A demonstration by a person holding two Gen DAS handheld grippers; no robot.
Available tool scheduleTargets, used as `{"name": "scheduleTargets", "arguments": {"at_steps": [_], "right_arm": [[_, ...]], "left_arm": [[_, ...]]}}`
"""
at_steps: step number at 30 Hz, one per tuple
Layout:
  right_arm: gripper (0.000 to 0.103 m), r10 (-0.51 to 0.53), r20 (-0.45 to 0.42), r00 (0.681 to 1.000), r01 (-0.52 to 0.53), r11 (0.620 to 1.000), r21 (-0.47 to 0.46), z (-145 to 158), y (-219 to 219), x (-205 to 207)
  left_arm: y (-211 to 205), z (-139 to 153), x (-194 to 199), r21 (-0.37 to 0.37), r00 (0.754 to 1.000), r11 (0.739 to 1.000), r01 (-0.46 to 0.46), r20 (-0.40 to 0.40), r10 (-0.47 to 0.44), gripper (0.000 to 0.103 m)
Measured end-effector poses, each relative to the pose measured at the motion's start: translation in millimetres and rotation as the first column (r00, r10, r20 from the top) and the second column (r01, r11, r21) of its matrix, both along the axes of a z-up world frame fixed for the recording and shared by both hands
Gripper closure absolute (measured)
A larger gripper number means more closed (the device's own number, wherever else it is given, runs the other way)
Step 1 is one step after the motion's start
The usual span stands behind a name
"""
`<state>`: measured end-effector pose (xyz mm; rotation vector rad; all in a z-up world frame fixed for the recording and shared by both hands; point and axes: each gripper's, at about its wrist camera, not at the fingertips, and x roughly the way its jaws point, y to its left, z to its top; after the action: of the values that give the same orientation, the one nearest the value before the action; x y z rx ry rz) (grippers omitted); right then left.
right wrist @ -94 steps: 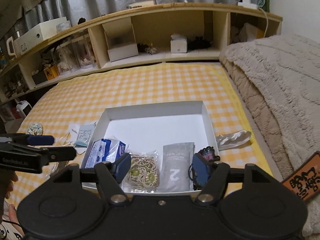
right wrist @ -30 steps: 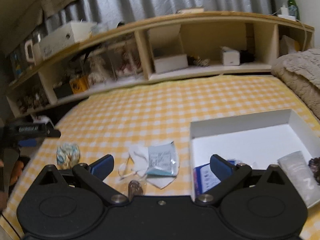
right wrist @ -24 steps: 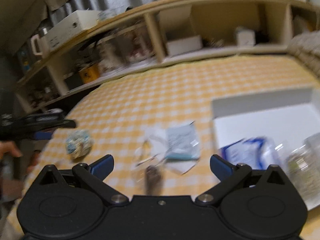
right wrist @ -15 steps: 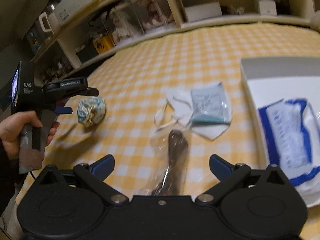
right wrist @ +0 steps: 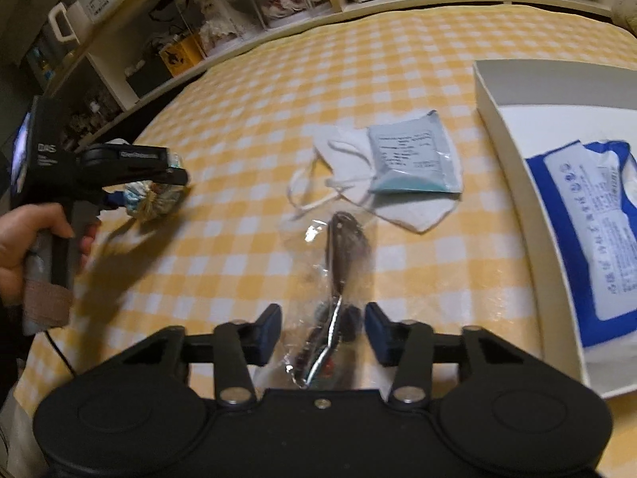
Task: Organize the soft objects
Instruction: 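Grasp the floral drawstring pouch with left tool while right tool grasps the clear cord bag, then carry the floral pouch and cord bag over the white box with both tools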
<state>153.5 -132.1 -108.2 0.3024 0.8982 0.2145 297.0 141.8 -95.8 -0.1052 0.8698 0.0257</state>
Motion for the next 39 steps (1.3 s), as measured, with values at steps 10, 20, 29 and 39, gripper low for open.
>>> {"name": "scheduleTargets", "arguments": {"at_steps": [10,20,29,39], "right_arm": [[0.077,0.076,-0.014,0.997,-0.076,0.997,0.004,4,-5,-2],[0.081,0.087,0.053,0.995,-0.088,0.996,0.018,22,-16,-8],[0.081,0.071,0.155,0.985,-0.073,0.997,0.006,50,-37,-15],[0.081,0.015,0.235,0.972,-0.018,1.0,0.01,77,-77,-18]], "left_arm": [[-12,6,-12,-0.003,0.996,0.998,0.07,-0.049,-0.07,0.063],[-32,31,-39,-0.062,0.993,0.992,0.114,-0.006,-0.115,0.063],[-53,58,-74,-0.098,0.985,0.981,0.167,0.056,-0.162,0.063],[-67,85,-104,-0.118,0.974,0.974,0.194,0.142,-0.177,0.063]]}}
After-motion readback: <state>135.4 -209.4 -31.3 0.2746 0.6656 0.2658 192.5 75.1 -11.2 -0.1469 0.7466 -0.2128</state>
